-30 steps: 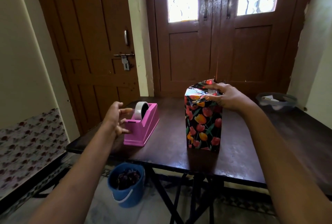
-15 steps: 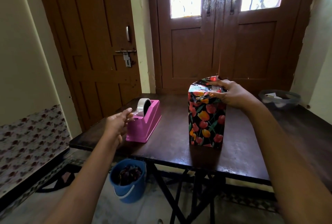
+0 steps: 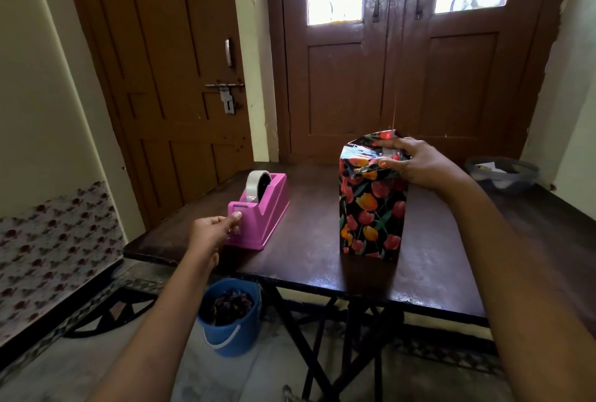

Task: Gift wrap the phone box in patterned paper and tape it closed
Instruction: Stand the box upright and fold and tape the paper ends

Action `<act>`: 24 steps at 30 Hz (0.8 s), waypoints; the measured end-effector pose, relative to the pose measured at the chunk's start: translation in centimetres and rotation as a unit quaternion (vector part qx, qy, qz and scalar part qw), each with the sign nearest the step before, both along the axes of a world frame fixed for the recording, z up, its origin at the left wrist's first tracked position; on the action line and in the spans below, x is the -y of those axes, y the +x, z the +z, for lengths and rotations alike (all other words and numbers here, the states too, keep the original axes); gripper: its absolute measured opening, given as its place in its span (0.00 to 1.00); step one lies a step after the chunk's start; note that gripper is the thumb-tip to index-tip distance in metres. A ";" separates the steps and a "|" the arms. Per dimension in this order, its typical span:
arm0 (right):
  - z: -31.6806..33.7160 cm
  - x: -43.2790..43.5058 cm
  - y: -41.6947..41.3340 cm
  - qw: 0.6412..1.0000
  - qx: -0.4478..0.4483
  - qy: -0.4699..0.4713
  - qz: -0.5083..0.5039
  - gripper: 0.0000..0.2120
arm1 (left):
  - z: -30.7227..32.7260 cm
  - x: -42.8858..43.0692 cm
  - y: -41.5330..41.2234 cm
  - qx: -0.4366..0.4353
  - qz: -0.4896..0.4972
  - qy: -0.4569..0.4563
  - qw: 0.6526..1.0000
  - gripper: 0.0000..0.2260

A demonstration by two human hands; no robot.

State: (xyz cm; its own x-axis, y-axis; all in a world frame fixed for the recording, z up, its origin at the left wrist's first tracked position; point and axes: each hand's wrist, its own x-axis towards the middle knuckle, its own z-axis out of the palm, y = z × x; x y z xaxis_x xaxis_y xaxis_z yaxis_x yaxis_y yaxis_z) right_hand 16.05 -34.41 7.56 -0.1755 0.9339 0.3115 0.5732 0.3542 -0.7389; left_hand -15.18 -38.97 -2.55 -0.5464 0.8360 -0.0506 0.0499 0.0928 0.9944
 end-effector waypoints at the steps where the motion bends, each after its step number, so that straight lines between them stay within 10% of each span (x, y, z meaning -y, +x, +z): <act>1: 0.0 0.0 0.0 1.000 -0.001 0.000 -0.002 0.22 | -0.1 -0.2 -0.1 -0.025 -0.003 -0.006 1.000 0.10; 7: 0.0 0.1 0.0 1.000 -0.003 -0.001 0.003 0.23 | 1.2 -0.9 -1.6 -0.327 -0.002 -0.064 0.943 0.11; 24: 0.1 0.7 0.2 1.000 0.011 0.008 0.005 0.23 | 5.3 -2.3 1.0 -0.595 0.027 -0.231 0.769 0.10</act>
